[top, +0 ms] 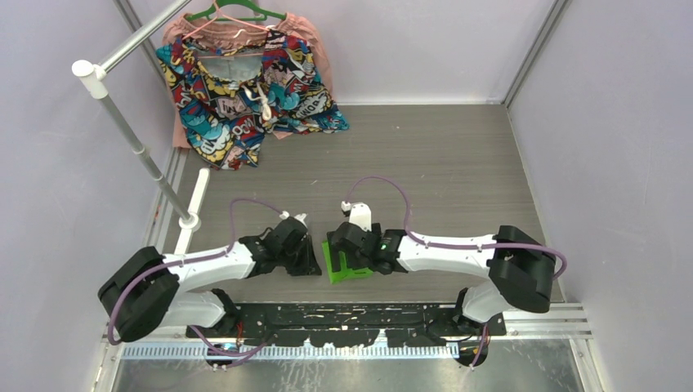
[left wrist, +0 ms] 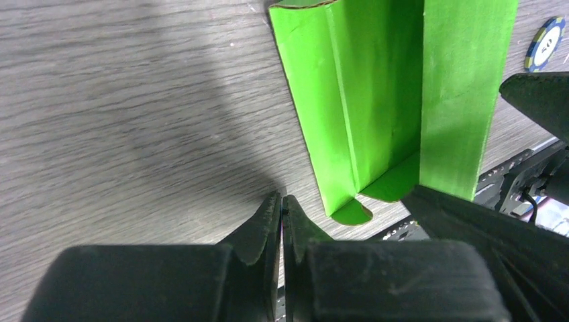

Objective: Fold the paper box
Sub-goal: Close the paper box at the center of the board.

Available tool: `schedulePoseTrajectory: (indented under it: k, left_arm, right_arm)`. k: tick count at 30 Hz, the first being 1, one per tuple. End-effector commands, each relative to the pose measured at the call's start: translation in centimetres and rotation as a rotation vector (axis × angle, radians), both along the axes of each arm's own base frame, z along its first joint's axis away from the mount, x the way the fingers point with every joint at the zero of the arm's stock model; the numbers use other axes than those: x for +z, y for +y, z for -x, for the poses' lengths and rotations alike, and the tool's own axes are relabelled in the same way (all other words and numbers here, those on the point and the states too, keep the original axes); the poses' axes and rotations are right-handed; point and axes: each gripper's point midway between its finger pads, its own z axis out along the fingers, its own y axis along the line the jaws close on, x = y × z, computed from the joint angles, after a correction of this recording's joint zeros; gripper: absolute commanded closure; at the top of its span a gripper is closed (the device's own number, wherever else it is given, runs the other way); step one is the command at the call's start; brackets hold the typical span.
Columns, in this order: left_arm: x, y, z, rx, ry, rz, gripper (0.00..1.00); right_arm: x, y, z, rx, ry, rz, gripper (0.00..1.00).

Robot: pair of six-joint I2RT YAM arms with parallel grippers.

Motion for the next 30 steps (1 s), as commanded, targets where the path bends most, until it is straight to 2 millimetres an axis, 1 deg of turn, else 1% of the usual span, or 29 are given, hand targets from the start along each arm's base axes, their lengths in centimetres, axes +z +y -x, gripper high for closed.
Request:
schedulePoseTrajectory:
  k: [1, 4, 7, 10, 14, 21, 30]
  left_arm:
    - [0.0, -0.6, -0.7, -0.02, -0.019, 0.007, 0.95]
    - [-0.3, -0.6, -0.6, -0.022, -0.01, 0.0, 0.95]
    - [-0.5, -0.7, -0.7, -0.023, -0.005, -0.001, 0.96]
    - [-0.8, -0.9, -0.7, -0.025, 0.0, -0.004, 0.96]
    - [-1.1, -1.1, -0.8, -0.027, 0.012, -0.005, 0.96]
    - [-1.6, -1.3, -0.7, -0.031, 0.026, -0.012, 0.97]
    - [-2.3, -1.5, -0.7, -0.038, 0.039, -0.012, 0.98]
  right_arm:
    - [2.6, 1.4, -0.7, 0.037, -0.051, -0.109, 0.0]
    - [3.0, 0.8, -1.1, 0.018, -0.066, -0.128, 0.0]
    - [3.3, -0.5, -1.9, -0.022, -0.083, -0.127, 0.0]
    - [3.0, -2.1, -2.8, -0.077, -0.08, -0.124, 0.0]
    - [2.1, -3.0, -3.3, -0.091, -0.062, -0.105, 0.01]
    - [1.0, -2.1, -3.7, -0.062, -0.041, -0.1, 0.01]
    - [0.8, -0.7, -4.0, -0.016, -0.027, -0.099, 0.01]
